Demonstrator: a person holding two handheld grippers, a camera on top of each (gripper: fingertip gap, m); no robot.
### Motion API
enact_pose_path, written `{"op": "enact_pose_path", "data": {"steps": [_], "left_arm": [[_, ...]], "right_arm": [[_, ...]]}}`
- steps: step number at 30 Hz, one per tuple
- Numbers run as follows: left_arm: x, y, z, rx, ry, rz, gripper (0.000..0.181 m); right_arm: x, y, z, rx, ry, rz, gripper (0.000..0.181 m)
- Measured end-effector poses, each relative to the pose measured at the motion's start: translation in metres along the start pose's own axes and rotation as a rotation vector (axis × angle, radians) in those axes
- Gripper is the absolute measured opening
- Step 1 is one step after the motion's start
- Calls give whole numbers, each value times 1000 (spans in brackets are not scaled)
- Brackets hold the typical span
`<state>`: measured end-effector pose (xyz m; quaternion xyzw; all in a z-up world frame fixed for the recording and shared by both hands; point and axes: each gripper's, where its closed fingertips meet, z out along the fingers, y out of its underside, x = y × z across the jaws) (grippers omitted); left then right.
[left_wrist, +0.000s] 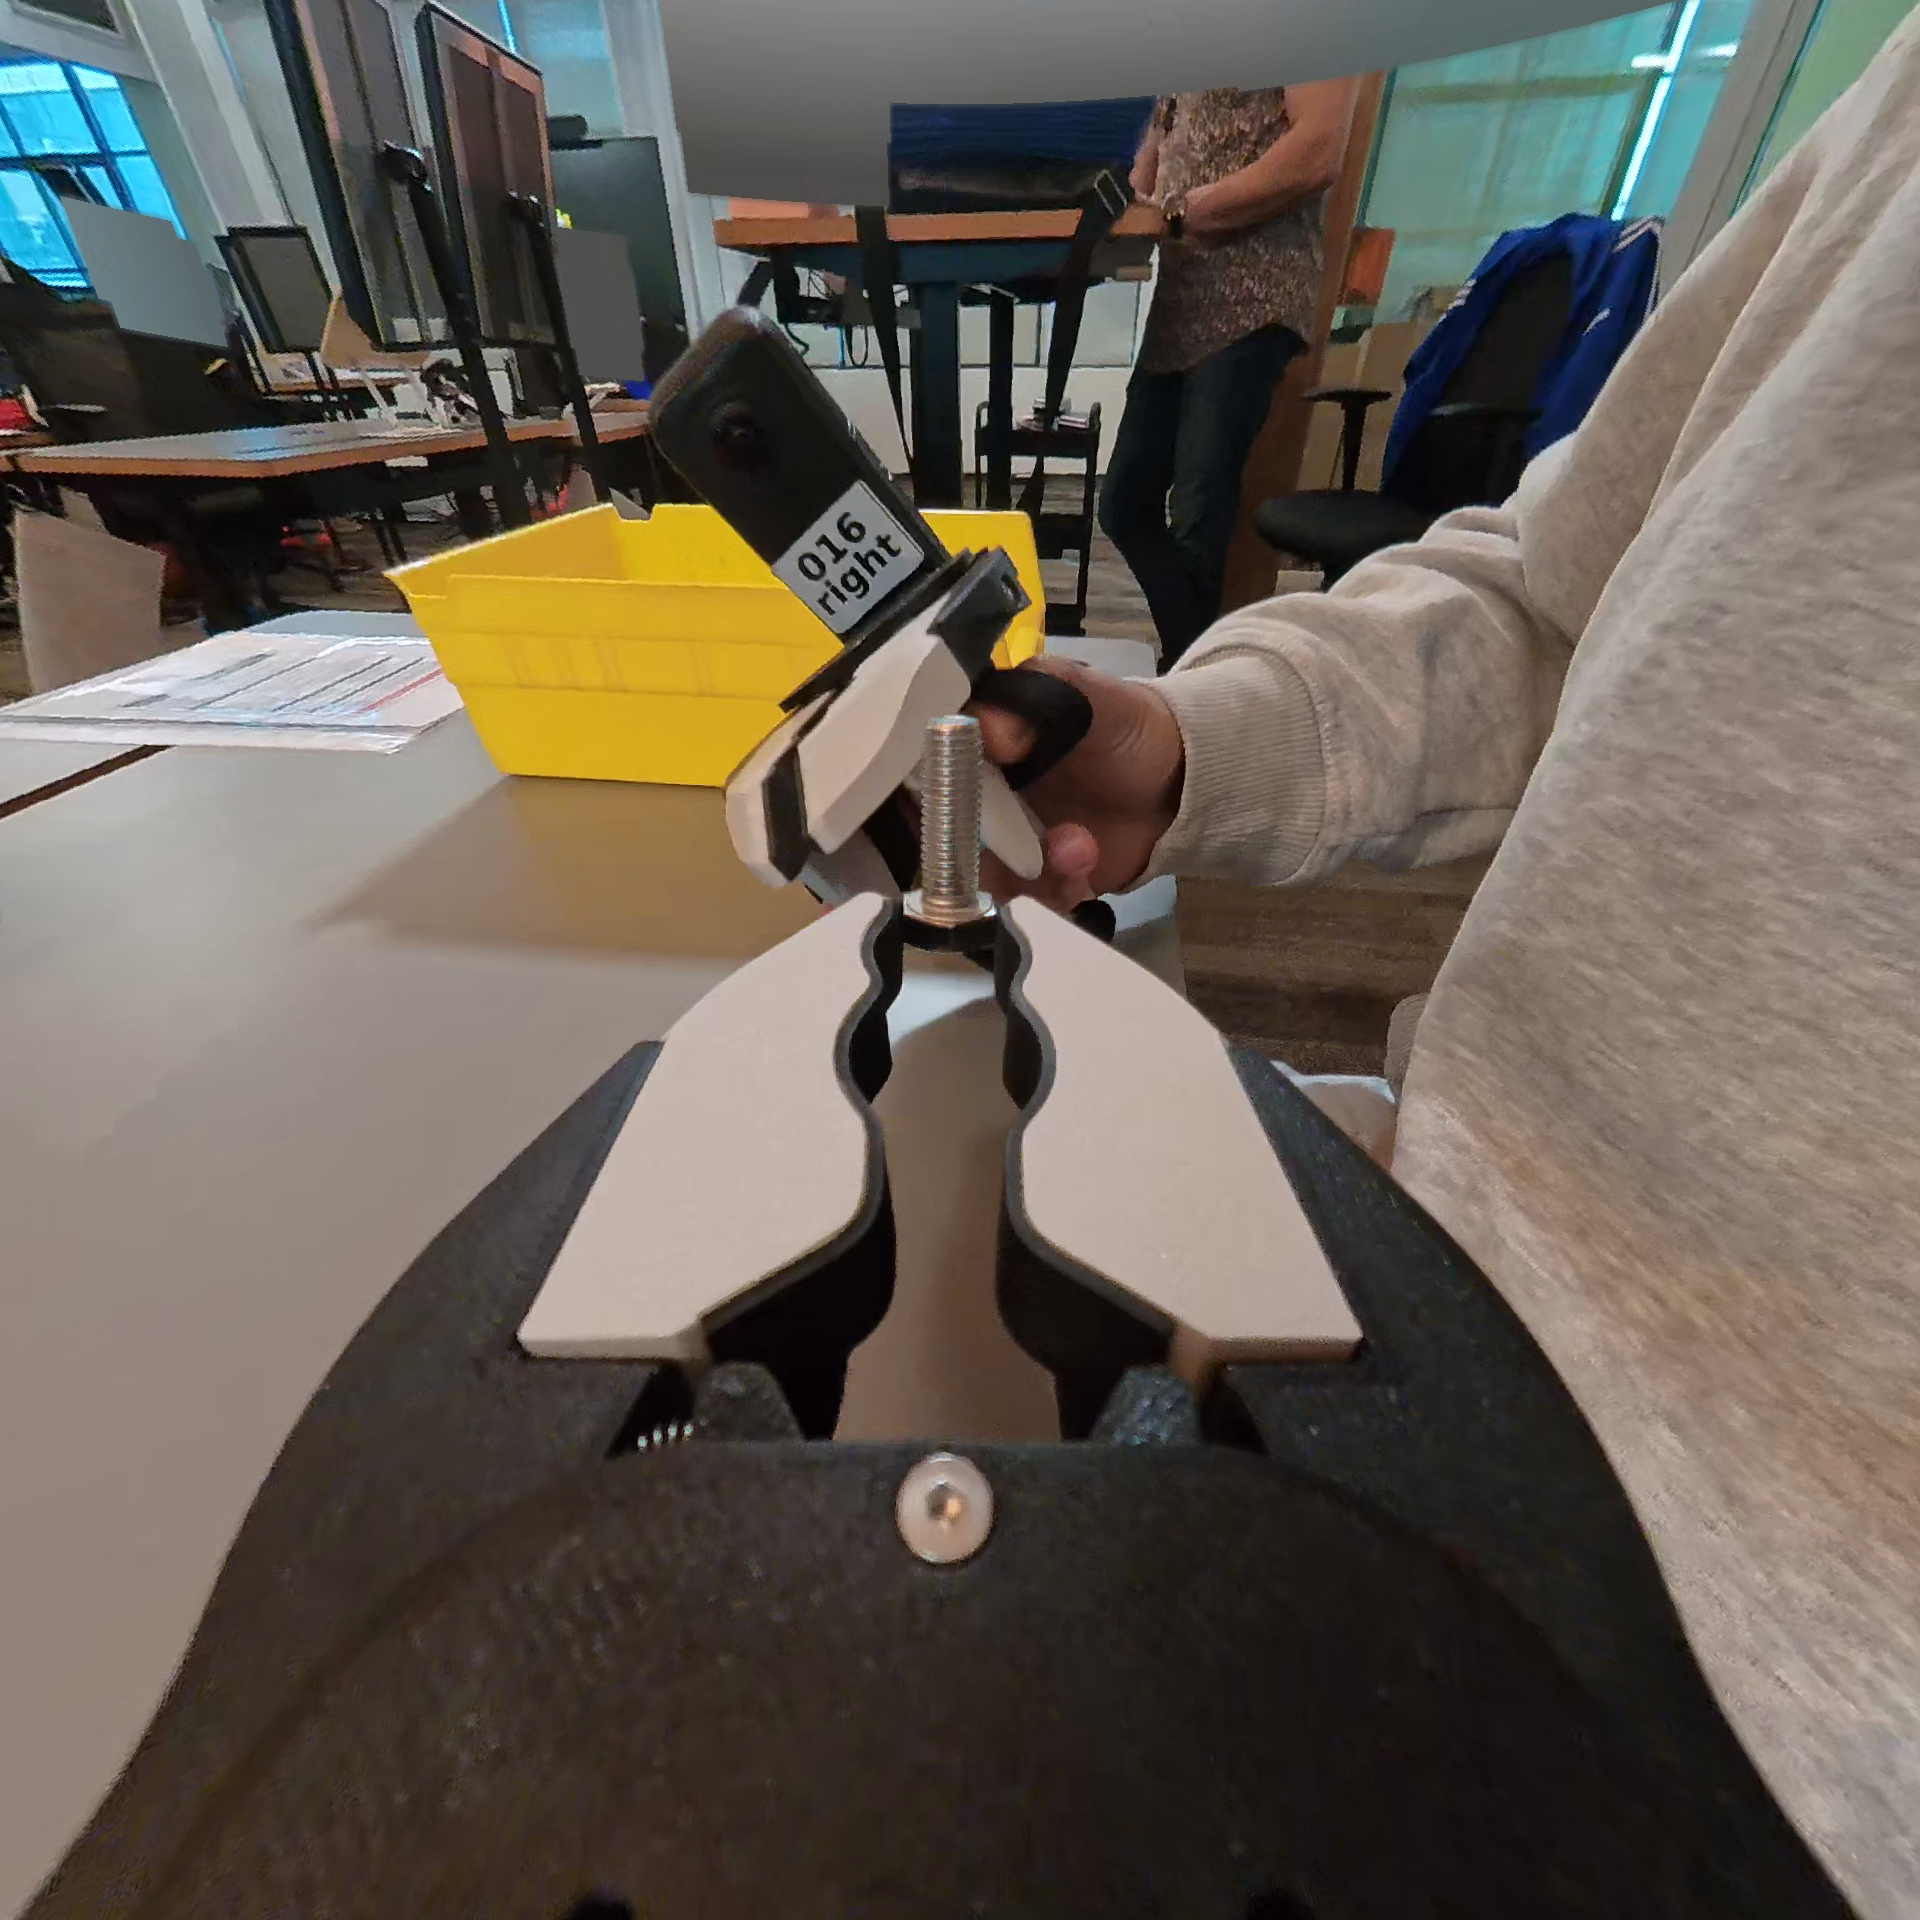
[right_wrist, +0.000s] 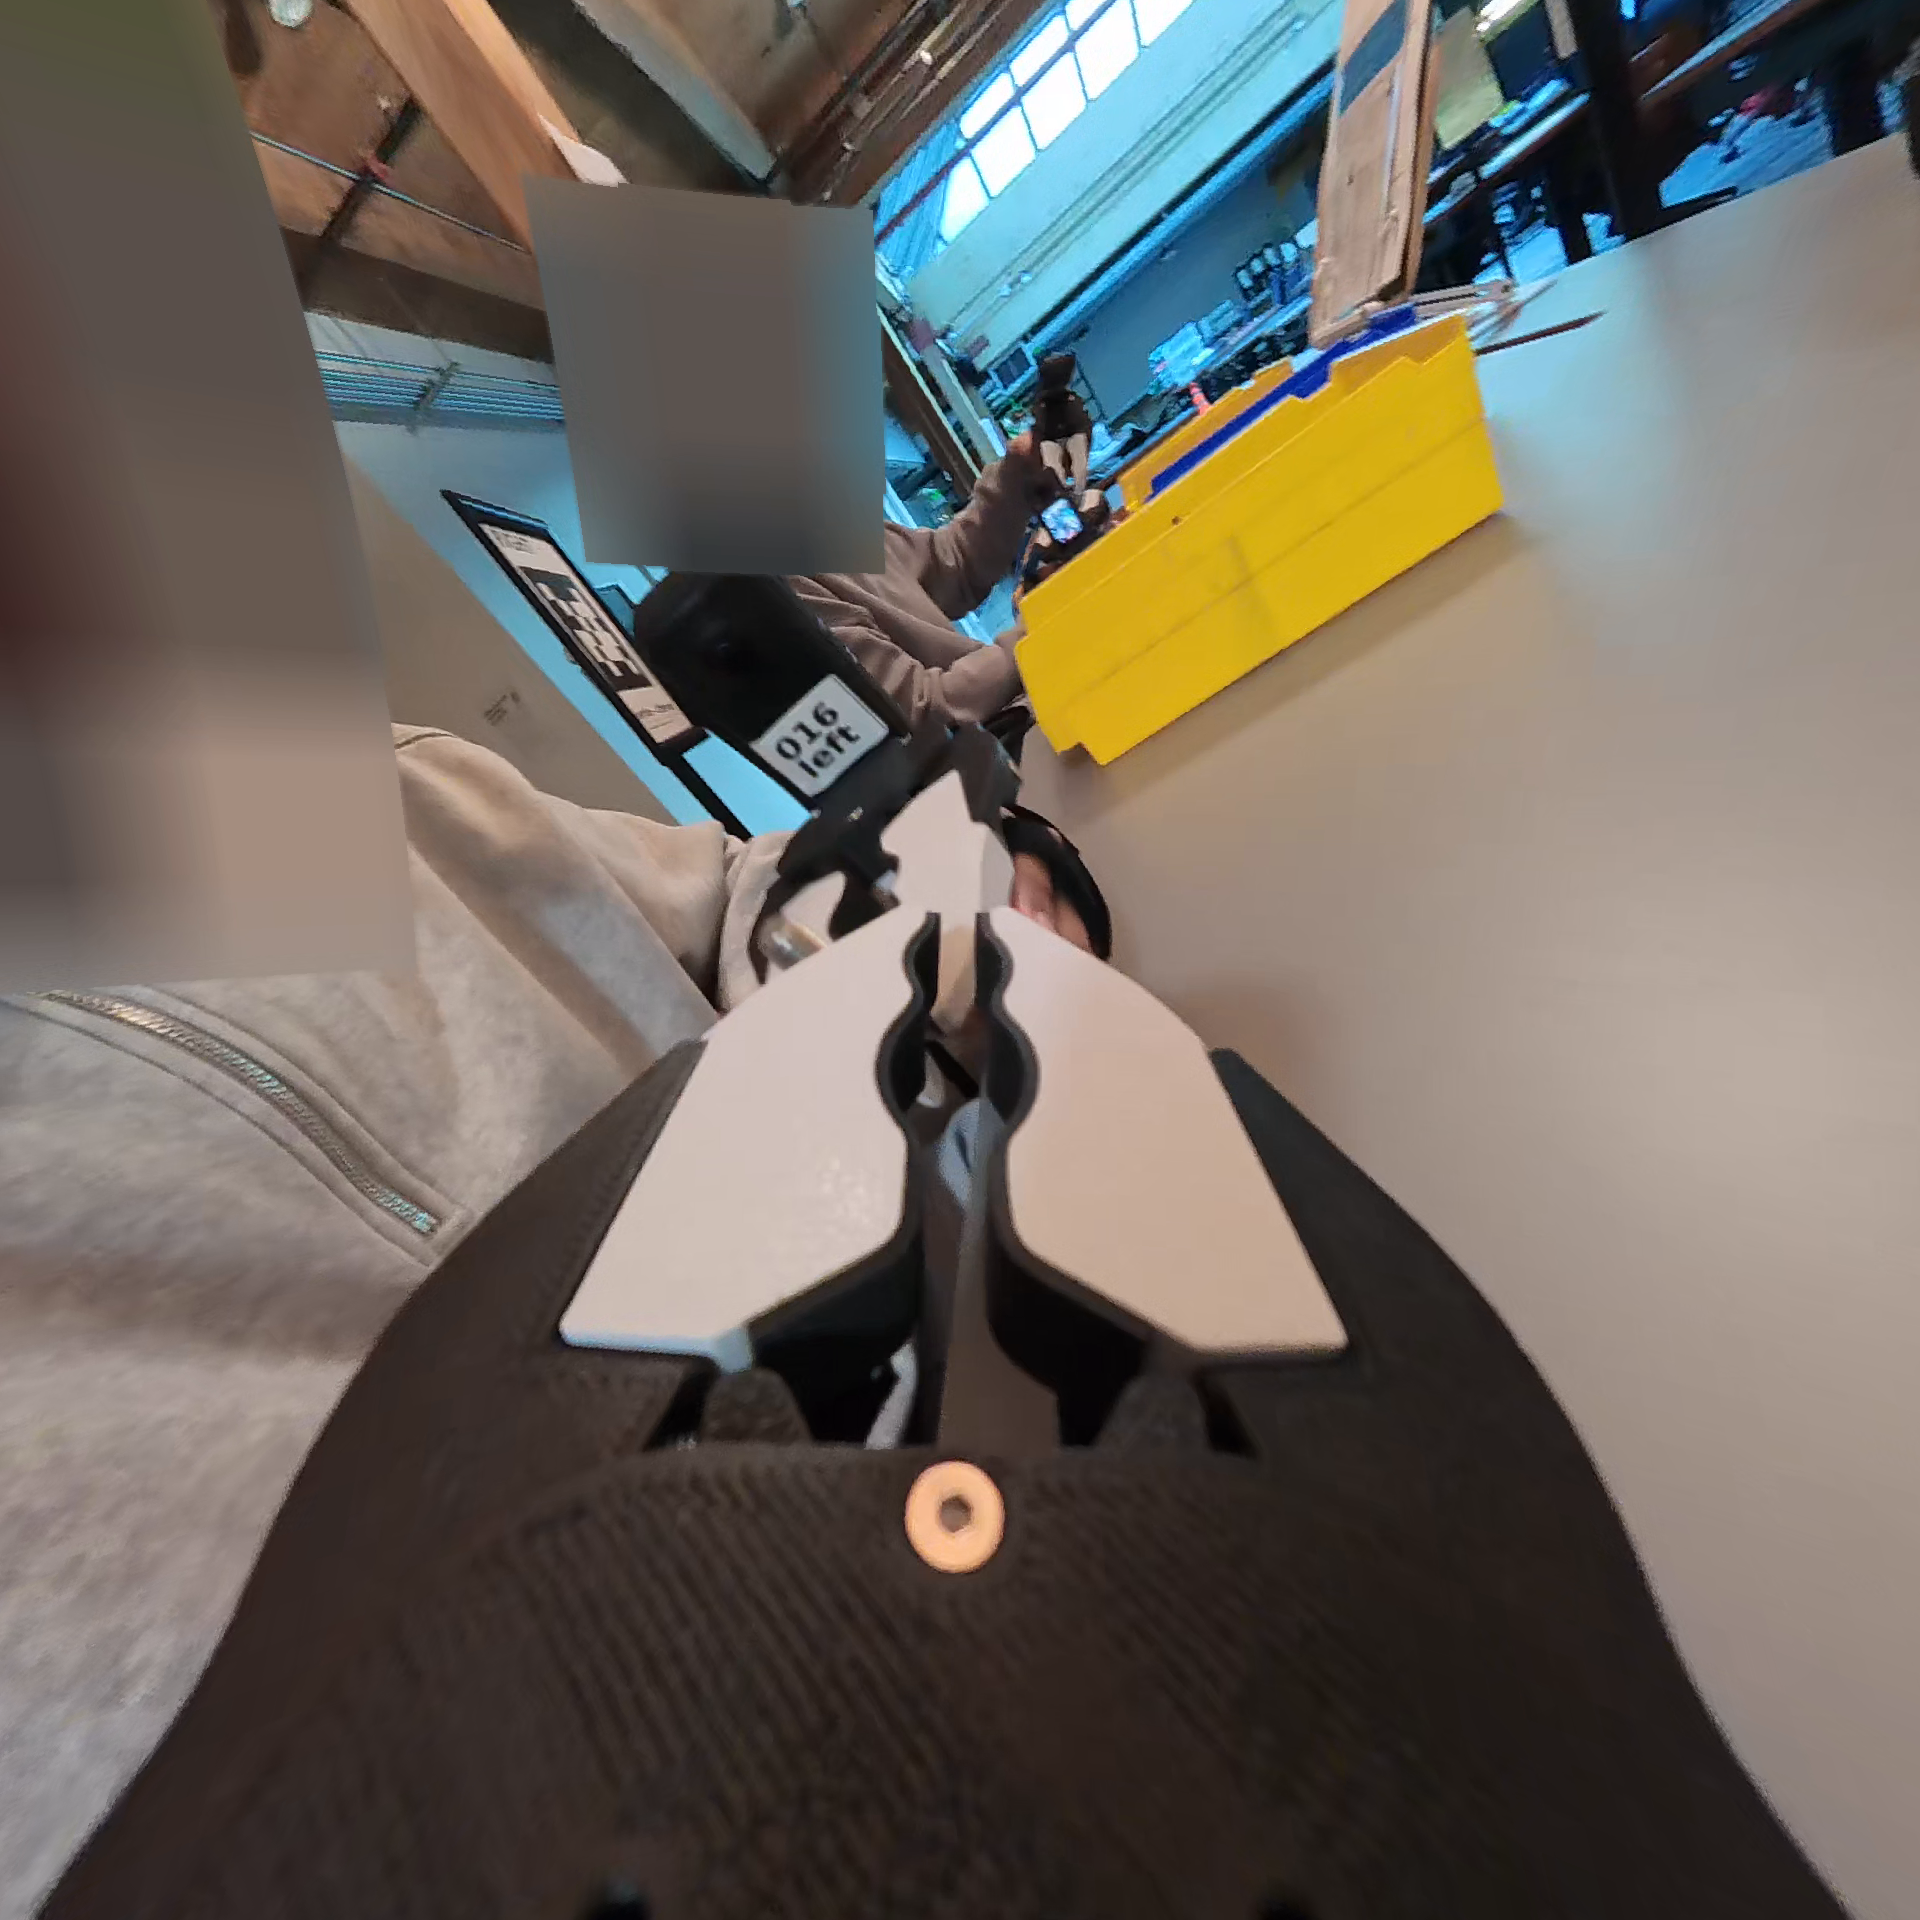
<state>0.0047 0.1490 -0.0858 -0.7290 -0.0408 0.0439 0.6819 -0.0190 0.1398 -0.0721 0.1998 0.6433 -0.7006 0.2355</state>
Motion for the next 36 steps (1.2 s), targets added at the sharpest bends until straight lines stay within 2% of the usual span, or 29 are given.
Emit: {"op": "enact_pose_path", "data": {"steps": [7, 13, 16, 20, 23, 25, 28, 32, 36], "left_arm": [[-3, -15, -5, 53, -19, -29, 17], [-11, -45, -22, 142, -71, -112, 17], [-15, -57, -40, 162, -125, -104, 17], [-22, -68, -79, 172, -256, -58, 17], [-24, -68, -110, 228, -361, -160, 17], [-15, -62, -118, 223, -388, -200, 17], [-3, -62, -127, 193, -421, -112, 17], [1, -70, -144, 208, -474, -61, 17], [-10, -57, -162, 190, -569, -81, 17]], "right_arm": [[8, 5, 1, -35, 39, -34, 8], [16, 19, 9, -158, 156, -219, 12], [17, 25, 22, -225, 193, -311, 15], [15, 23, 46, -302, 202, -435, 18], [12, 6, 76, -314, 164, -503, 18], [11, -10, 102, -310, 121, -523, 18], [21, -32, 149, -354, 53, -579, 20], [46, -39, 214, -594, -36, -684, 21], [59, -45, 283, -777, -97, -717, 20]]}}
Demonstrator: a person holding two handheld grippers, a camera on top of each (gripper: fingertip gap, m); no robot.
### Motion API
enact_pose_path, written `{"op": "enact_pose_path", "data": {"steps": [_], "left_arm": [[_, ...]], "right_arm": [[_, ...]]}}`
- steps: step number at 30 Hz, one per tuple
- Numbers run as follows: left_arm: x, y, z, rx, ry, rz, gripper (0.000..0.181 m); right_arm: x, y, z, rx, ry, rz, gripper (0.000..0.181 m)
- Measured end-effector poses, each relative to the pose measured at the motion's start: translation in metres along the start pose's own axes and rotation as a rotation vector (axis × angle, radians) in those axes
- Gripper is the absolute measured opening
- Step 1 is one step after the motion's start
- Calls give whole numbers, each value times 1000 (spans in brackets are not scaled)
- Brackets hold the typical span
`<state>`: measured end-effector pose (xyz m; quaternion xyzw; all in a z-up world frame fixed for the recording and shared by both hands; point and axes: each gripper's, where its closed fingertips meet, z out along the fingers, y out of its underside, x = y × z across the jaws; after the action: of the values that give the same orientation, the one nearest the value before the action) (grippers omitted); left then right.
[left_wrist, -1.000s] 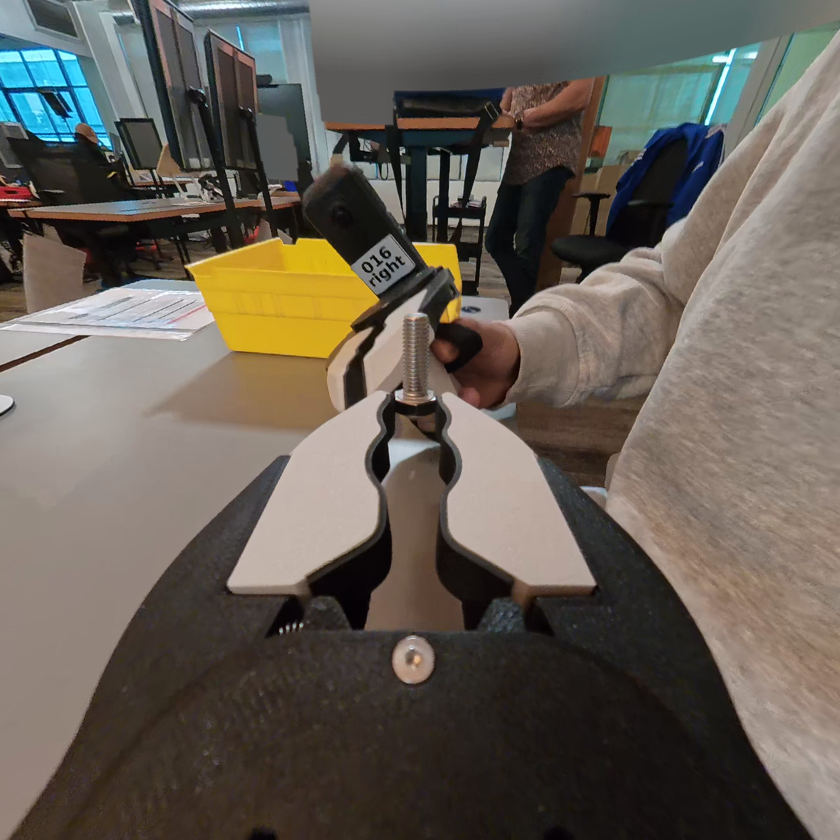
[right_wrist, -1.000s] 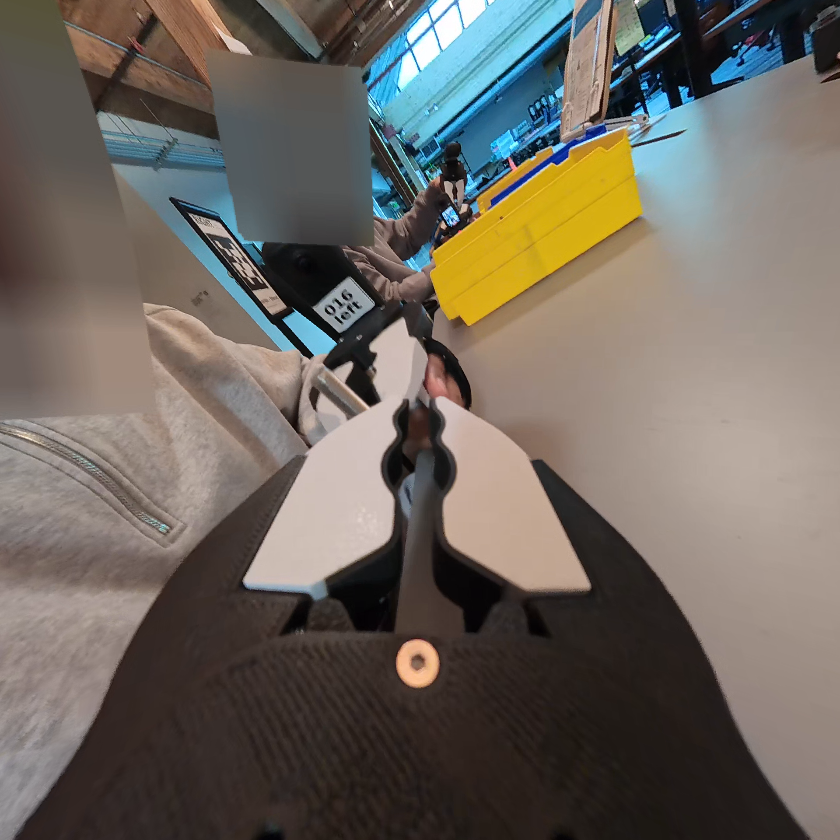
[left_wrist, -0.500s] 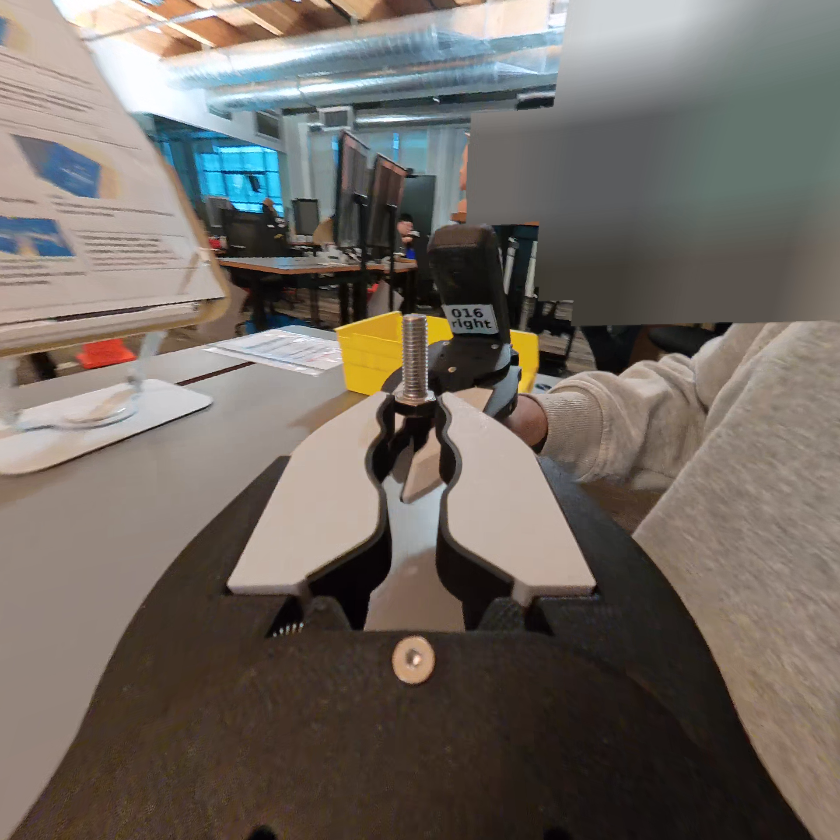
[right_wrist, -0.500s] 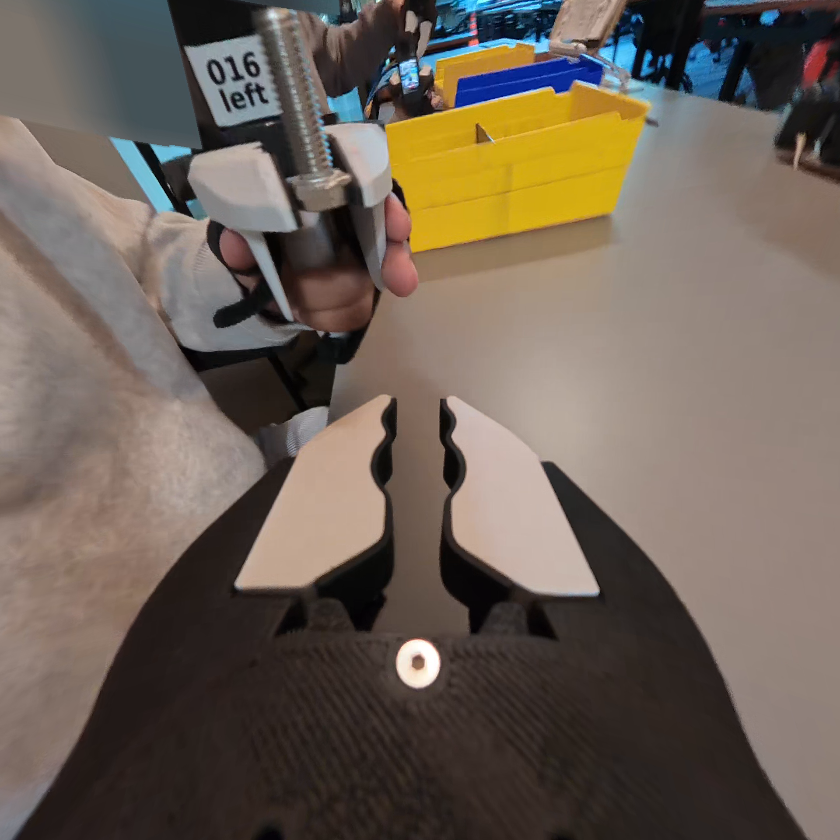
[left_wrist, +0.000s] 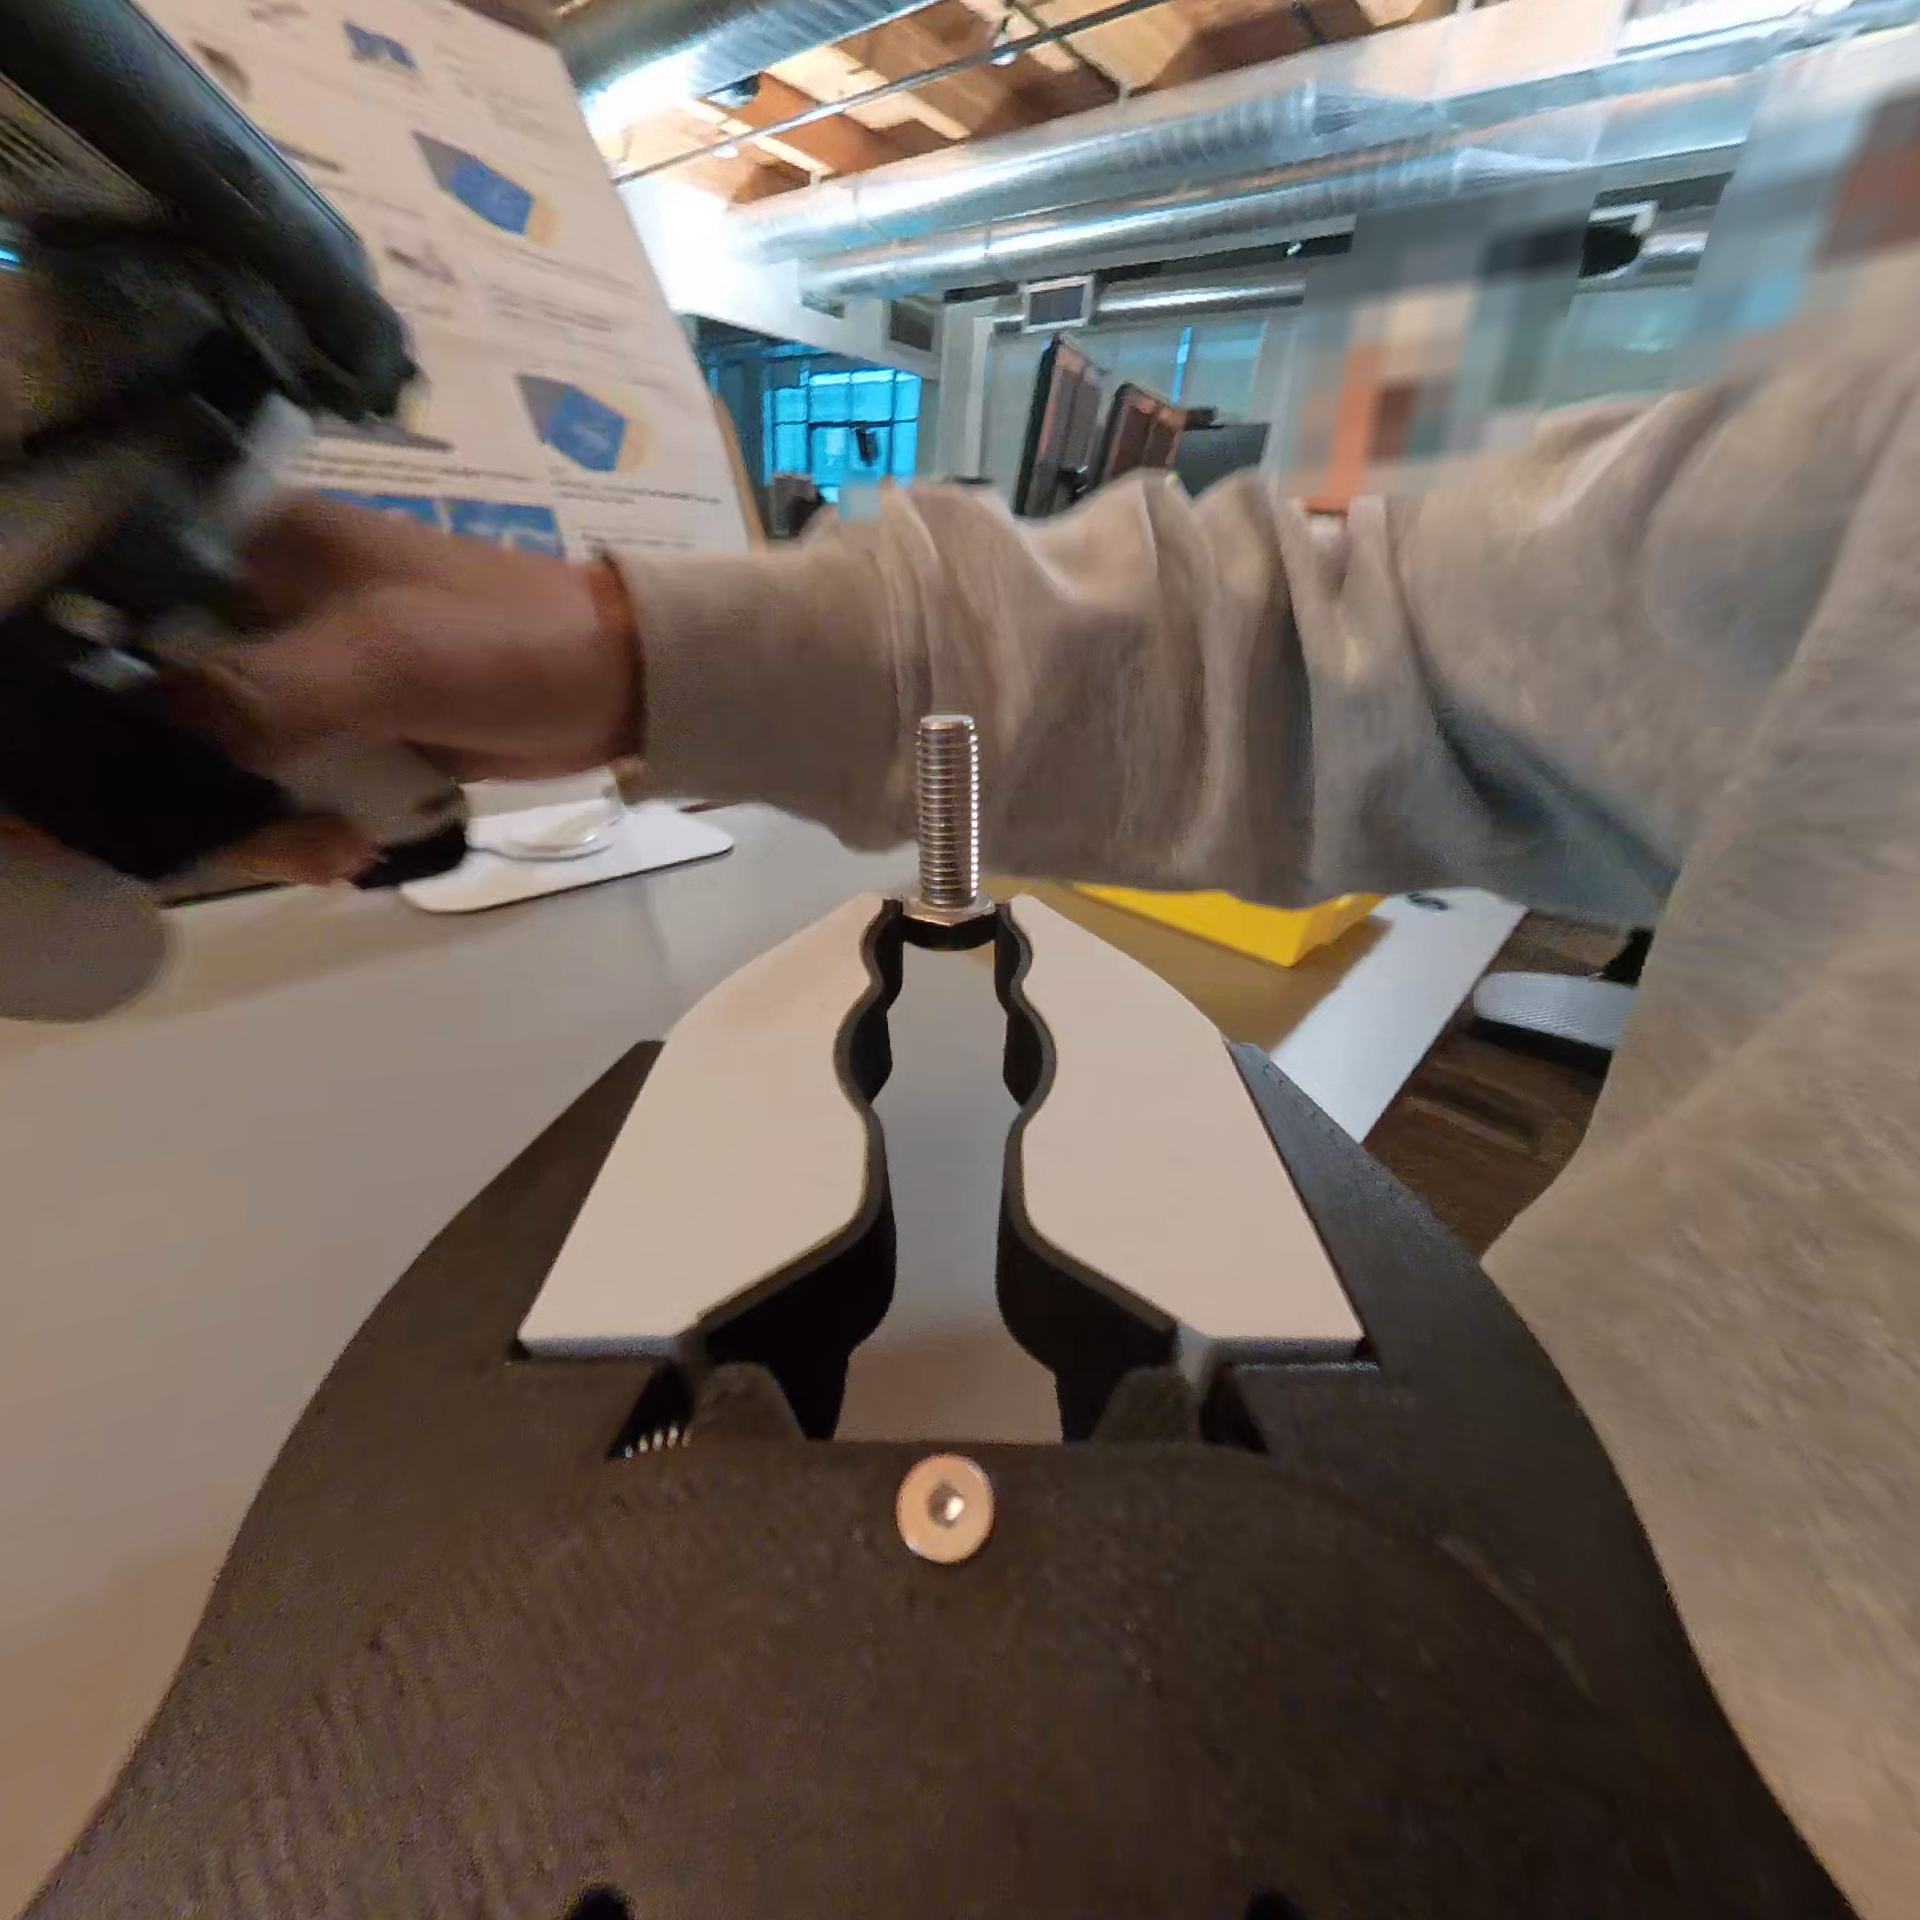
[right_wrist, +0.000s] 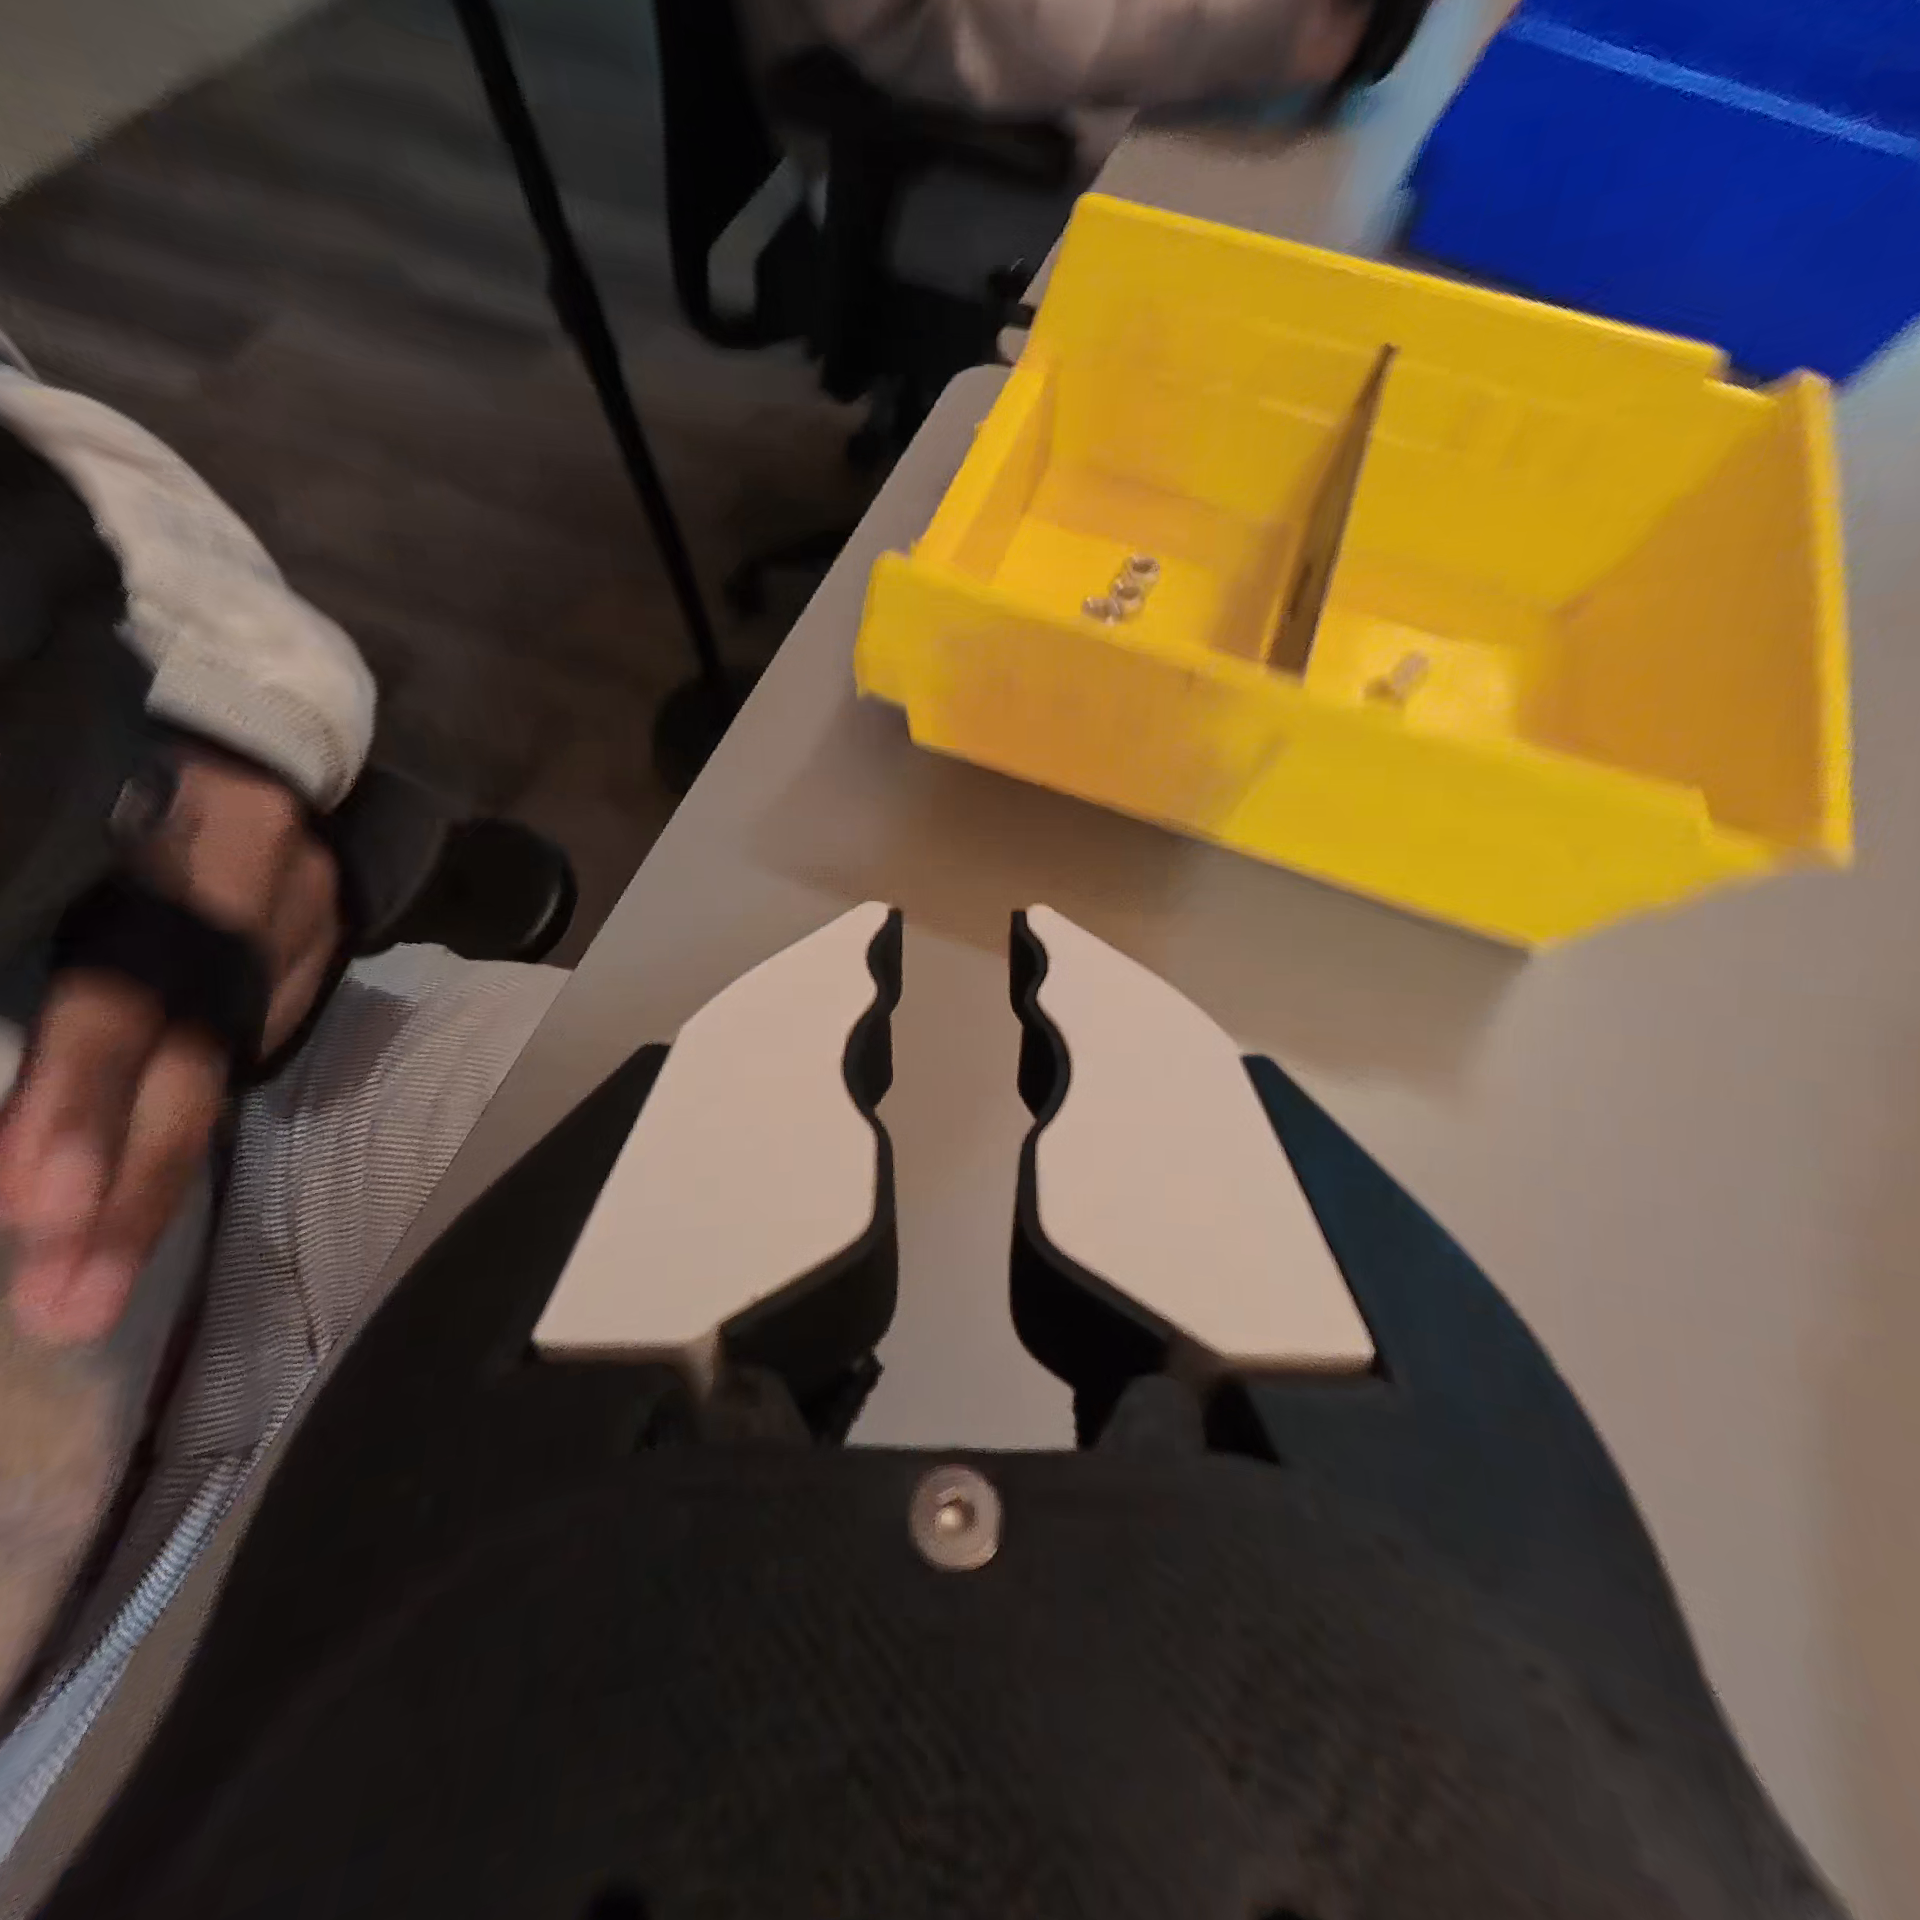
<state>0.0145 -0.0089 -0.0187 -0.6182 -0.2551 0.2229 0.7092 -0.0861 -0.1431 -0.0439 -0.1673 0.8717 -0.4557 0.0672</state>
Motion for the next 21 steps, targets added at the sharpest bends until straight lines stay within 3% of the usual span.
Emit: {"op": "enact_pose_path", "data": {"steps": [3, 7, 14, 18, 21], "left_arm": [[-20, 16, -8, -40, -85, 4, 17], [-38, 14, -30, -12, -165, -75, 17], [-48, 8, -62, 16, -270, -83, 17], [-46, 6, -77, 36, -287, -112, 17], [-44, 2, -87, 55, -305, -121, 17]], "right_arm": [[9, -36, 44, -69, -107, -43, 19], [21, -77, 112, -192, -172, -182, 18], [54, -50, 227, -585, -175, -374, 22], [60, -48, 266, -623, -177, -141, 25], [76, -40, 275, -697, -115, 34, 22]]}}
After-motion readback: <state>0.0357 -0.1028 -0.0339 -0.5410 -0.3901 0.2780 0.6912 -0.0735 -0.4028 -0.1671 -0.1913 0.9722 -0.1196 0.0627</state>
